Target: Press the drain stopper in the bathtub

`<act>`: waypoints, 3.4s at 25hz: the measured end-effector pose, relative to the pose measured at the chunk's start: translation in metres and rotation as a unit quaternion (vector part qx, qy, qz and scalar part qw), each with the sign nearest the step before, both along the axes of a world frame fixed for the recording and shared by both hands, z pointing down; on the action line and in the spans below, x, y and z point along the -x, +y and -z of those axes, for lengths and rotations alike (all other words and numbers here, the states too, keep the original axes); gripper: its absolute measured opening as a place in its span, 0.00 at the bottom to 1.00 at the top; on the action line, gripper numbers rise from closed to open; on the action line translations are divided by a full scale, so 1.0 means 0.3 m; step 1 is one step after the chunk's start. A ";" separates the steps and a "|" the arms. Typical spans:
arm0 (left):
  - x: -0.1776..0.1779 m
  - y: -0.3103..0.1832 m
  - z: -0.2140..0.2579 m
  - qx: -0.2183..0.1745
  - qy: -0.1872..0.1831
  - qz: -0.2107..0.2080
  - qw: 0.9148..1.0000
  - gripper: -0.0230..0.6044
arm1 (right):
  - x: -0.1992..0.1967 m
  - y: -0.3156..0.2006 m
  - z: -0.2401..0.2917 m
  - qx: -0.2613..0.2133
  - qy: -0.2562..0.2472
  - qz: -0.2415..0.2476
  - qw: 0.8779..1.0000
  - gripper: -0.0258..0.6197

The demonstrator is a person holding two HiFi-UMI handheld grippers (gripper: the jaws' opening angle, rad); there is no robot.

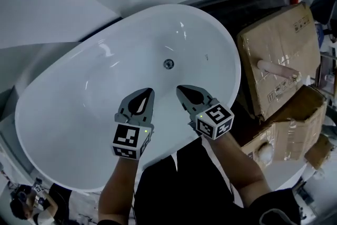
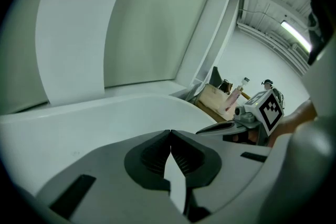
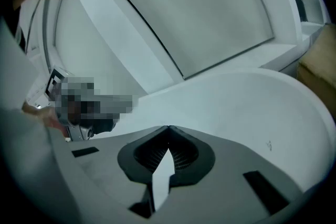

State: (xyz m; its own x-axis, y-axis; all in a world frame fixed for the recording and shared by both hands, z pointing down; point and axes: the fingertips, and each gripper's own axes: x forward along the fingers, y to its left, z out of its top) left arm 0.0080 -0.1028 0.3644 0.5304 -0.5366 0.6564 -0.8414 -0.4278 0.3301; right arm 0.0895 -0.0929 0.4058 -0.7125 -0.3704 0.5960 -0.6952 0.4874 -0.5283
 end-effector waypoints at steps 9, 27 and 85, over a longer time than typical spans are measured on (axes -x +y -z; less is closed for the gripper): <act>0.051 0.018 -0.393 0.049 -0.001 0.002 0.999 0.06 | 0.039 -0.059 -0.423 0.024 0.037 0.009 0.999 0.06; 0.124 0.067 -1.041 0.114 0.010 0.053 0.992 0.06 | 0.083 -0.076 -1.134 0.042 0.132 0.116 0.983 0.06; 0.040 0.210 -0.162 0.070 0.037 0.032 0.996 0.06 | -0.067 0.112 -0.267 -0.018 0.196 0.059 0.979 0.06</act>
